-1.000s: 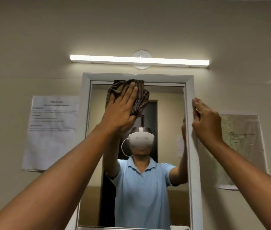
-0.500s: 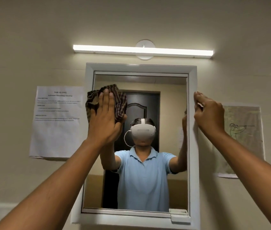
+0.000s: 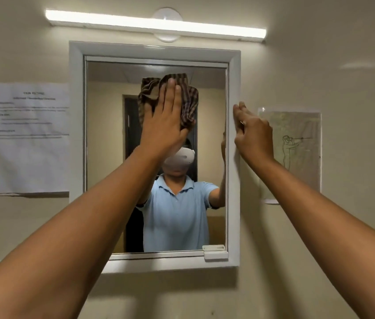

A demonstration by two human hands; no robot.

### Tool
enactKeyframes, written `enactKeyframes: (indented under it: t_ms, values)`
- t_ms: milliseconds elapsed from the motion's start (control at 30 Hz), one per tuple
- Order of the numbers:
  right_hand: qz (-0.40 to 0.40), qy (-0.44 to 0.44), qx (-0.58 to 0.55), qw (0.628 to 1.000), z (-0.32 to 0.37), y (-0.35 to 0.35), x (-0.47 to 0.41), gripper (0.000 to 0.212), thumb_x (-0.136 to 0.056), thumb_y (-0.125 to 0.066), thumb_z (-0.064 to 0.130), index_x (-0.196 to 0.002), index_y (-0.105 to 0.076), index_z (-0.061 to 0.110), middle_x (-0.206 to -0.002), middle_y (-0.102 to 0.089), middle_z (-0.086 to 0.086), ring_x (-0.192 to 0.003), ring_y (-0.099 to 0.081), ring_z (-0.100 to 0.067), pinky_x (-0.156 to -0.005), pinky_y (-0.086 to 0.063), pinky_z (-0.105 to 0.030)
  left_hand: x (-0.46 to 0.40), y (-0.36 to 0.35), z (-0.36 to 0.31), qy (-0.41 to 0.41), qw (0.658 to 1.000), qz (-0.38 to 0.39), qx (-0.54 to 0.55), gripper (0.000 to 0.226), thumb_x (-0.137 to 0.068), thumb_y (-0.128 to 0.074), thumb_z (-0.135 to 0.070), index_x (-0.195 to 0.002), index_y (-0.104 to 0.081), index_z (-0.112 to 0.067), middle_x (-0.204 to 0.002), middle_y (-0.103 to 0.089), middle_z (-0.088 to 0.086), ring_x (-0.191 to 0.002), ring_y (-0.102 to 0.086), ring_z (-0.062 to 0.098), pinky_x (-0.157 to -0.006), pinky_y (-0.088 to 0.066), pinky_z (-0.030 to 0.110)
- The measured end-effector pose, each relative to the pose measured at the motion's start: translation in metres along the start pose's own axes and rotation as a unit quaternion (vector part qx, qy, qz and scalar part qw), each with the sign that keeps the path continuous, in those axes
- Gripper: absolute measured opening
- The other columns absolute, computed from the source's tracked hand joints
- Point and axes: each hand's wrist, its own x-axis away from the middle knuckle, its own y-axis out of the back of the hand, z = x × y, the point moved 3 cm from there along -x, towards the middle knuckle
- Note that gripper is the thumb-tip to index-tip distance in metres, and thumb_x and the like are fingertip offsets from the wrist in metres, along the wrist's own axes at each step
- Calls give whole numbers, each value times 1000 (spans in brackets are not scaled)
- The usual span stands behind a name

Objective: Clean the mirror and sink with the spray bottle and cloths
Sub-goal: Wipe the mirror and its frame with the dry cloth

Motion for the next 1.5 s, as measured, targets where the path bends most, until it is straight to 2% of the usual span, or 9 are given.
enactKeyframes:
  t_ms: [67,367,467,600,733,967,1267,1367,1500]
  values:
    - [2,1,4,1000,-1,-1,0,53,-92,-54,-6,-142,-49,13,-149,-45,-2,-128,-54,-18,-100,-27,-11,-10,-3,-15,-22,1000,3,-6,84,-95,-30,-60,-152,12,-14,-161,17,7,-149,14,22,-116,10,49]
    - [-3,34,3,999,-5,-2,2,50,-93,-55,1,-141,-51,14,-148,-46,-5,-127,-55,-26,-101,-34,-22,-2,-22,-78,-116,993,20,-11,75,-97,-30,-50,-154,4,-14,-163,9,6,-150,-2,25,-119,-4,52]
    - [2,39,0,999,-7,-1,5,49,-94,-55,2,-141,-51,13,-148,-46,-5,-127,-55,-26,-101,-34,-22,10,-29,-79,-118,993,16,-18,74,-98,-29,-50,-154,4,-14,-163,8,6,-150,1,24,-119,0,49]
    - [-3,25,-17,1000,-10,-3,10,47,-94,-55,3,-140,-52,12,-148,-48,-4,-130,-53,-22,-104,-32,-21,29,-32,-75,-158,986,24,-42,73,-97,-29,-50,-155,-2,-14,-163,2,5,-150,-8,25,-119,-8,51]
    - [-29,13,-39,999,-9,-6,15,45,-94,-55,2,-138,-55,11,-145,-51,-6,-130,-53,-21,-106,-30,-19,27,-28,-64,-190,979,31,-64,71,-94,-19,-51,-155,-4,-17,-163,0,4,-150,-7,23,-120,-3,49]
    - [-56,10,-39,998,-10,-13,19,45,-93,-54,-5,-136,-56,9,-141,-54,-7,-127,-55,-21,-105,-33,-22,5,-13,-31,-172,981,28,-83,70,-96,-19,-53,-155,-1,-21,-163,1,2,-150,-5,22,-120,-5,53]
    - [-96,-23,-36,994,-5,-25,22,50,-90,-53,-9,-137,-54,9,-142,-53,-6,-130,-53,-21,-106,-37,-27,29,14,68,-62,996,-5,-66,75,-97,-34,-51,-154,7,-24,-162,12,-2,-149,9,16,-119,2,51]
    - [-101,-33,-25,994,-3,-26,24,50,-90,-54,-9,-137,-54,9,-143,-53,-6,-130,-52,-21,-106,-34,-25,41,24,106,-11,999,-3,-50,76,-96,-33,-51,-154,8,-23,-162,14,-1,-149,12,16,-119,2,53]
    - [-118,-60,-25,991,1,-29,25,48,-91,-53,-7,-136,-56,10,-142,-55,-4,-131,-52,-19,-107,-33,-22,63,25,124,5,998,-3,-57,79,-96,-40,-48,-154,7,-22,-162,13,0,-149,12,17,-119,2,53]
